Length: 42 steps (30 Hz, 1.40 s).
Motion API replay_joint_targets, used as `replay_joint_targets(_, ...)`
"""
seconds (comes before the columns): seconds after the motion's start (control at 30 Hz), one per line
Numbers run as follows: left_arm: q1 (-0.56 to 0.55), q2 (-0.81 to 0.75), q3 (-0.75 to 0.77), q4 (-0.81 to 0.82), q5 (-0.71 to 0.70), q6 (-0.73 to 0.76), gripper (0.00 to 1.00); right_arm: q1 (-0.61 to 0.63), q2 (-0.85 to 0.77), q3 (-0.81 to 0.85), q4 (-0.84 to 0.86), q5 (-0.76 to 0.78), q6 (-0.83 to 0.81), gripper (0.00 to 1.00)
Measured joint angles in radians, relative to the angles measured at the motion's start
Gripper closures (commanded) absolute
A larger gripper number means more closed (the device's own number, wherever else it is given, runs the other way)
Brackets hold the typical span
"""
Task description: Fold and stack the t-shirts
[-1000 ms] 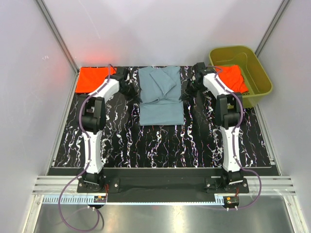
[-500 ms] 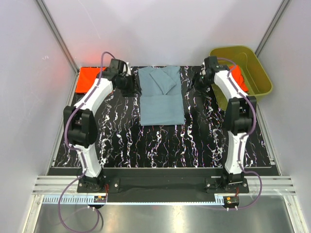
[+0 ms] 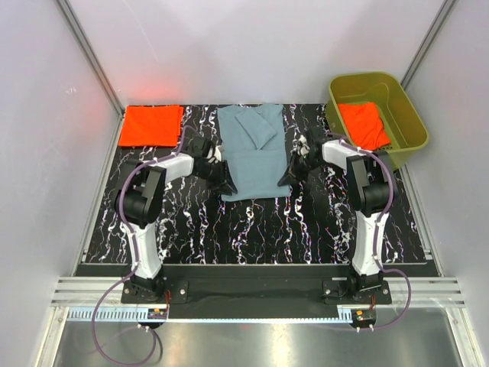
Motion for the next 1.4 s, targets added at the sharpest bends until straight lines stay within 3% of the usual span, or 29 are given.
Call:
replay_joint_targets(0.1, 0.006, -0.012, -0.010, -0.007, 0.005, 0.044, 0.49, -0.013, 0.004, -0.080, 0.001, 0.020, -0.007, 0.94)
replay_joint_targets(0.27, -0.019, -0.113, -0.016, -0.087, -0.064, 0.118, 0.46, -0.016, -0.060, -0.097, -0.061, 0.092, -0.051, 0.90)
replay_joint_targets(0.47, -0.081, -0.216, 0.021, -0.105, -0.070, 0.089, 0.54, 0.050, -0.149, -0.015, -0.107, 0.110, -0.045, 0.84)
replay_joint_targets(0.67, -0.095, -0.117, 0.011, 0.000, -0.054, 0.025, 0.61, 0.177, -0.030, 0.072, 0.016, -0.008, 0.023, 0.83)
replay_joint_targets(0.8, -0.042, -0.043, -0.076, 0.053, -0.031, -0.002, 0.63, 0.179, 0.032, 0.028, 0.037, -0.037, 0.028, 0.83)
replay_joint_targets(0.93, 0.002, -0.081, -0.146, 0.104, -0.002, -0.006, 0.63, 0.109, 0.018, -0.121, 0.068, -0.070, 0.024, 0.83)
replay_joint_targets(1.13, -0.008, -0.180, -0.276, 0.158, -0.002, 0.006, 0.57, -0.058, -0.121, -0.329, 0.090, -0.088, 0.005, 0.82)
replay_joint_targets(1.27, -0.013, -0.316, -0.381, 0.119, -0.042, 0.010, 0.46, -0.072, -0.258, -0.414, 0.018, 0.024, -0.022, 0.76)
replay_joint_targets(1.4, -0.024, -0.481, -0.415, 0.036, -0.092, -0.011, 0.43, -0.061, -0.407, -0.442, -0.026, 0.060, -0.024, 0.66)
